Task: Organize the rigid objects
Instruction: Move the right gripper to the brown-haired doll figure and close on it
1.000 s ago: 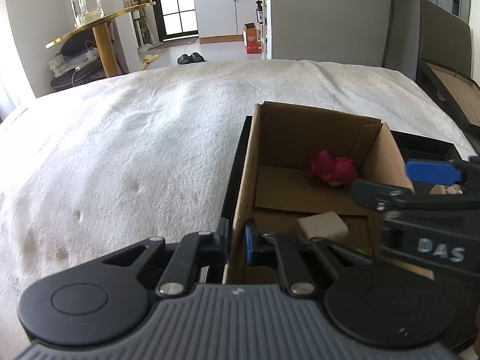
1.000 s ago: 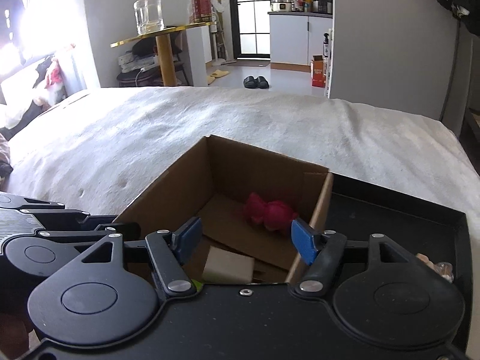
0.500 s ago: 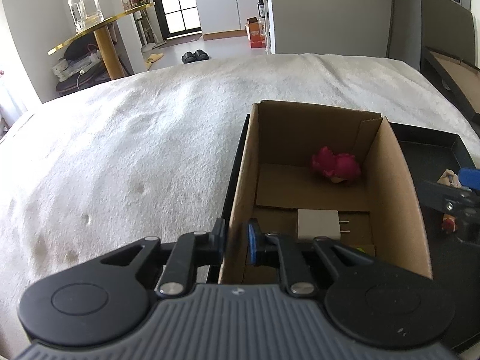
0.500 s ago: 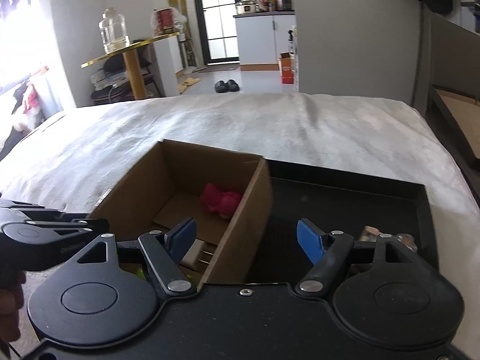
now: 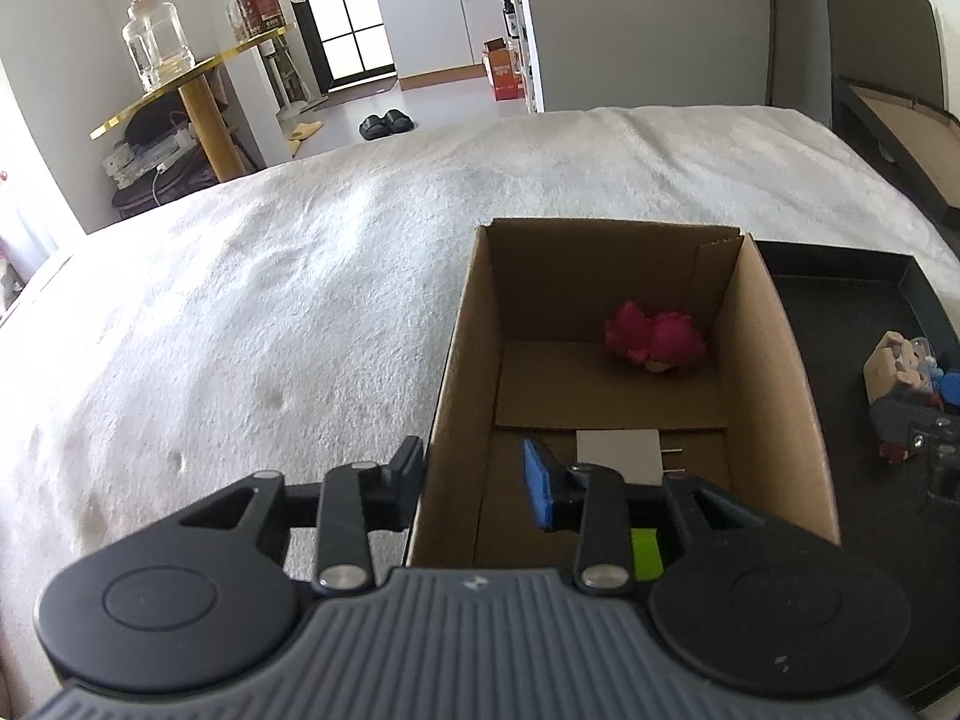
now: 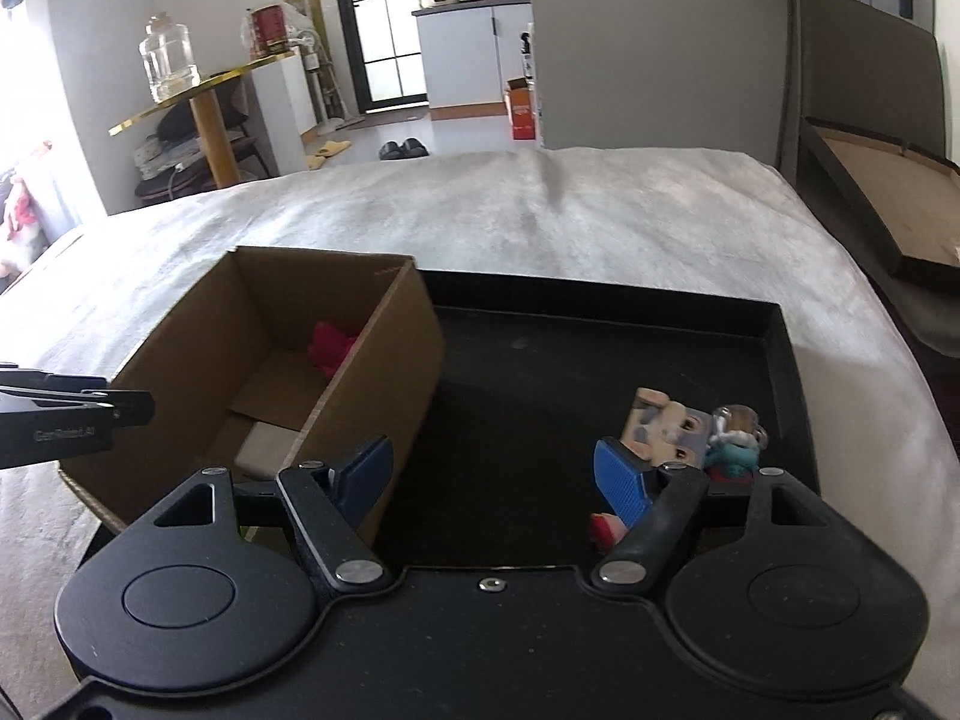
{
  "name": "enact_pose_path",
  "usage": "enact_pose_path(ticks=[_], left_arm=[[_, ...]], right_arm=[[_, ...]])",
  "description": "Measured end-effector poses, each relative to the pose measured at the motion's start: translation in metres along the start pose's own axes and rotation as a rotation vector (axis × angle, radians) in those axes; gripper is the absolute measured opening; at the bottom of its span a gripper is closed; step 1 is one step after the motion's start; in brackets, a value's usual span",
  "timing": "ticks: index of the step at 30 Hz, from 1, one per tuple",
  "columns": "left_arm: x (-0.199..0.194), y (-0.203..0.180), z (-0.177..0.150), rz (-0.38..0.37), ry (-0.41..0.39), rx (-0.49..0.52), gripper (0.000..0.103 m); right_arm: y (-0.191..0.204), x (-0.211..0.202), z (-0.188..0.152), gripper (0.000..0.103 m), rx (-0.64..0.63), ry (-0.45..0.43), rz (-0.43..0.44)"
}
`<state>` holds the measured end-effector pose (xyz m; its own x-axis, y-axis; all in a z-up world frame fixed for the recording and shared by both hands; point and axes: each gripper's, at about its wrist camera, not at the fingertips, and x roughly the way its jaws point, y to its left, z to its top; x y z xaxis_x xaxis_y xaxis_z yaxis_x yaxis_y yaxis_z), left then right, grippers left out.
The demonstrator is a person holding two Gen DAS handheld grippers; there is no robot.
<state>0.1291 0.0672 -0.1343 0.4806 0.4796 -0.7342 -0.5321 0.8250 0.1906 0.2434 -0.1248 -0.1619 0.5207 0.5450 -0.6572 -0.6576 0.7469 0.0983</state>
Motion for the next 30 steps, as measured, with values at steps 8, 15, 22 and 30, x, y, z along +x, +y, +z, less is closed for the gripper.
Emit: enact_pose_path(ticks=[8,15,22,30], left_arm=[[-0.001,-0.012,0.002,0.041,0.006,0.047,0.057],[-0.001,-0.022,0.002,0.064,0.008,0.082,0.068],[0.001,-0.030,0.003,0.079,0.016,0.106,0.071],[0.003,-0.034,0.004,0.101,0.027,0.118,0.071]], right_arm=[[-0.020,0.006,-0.006,0.078,0.036,0.026,-0.046],[-0.034,0.016,-0.014,0.087,0.069,0.057,-0.076],[-0.046,0.027,-0.022,0.093,0.104,0.087,-0.103],[-0.055,0.047,-0.030,0.095,0.123,0.125,-0.130]])
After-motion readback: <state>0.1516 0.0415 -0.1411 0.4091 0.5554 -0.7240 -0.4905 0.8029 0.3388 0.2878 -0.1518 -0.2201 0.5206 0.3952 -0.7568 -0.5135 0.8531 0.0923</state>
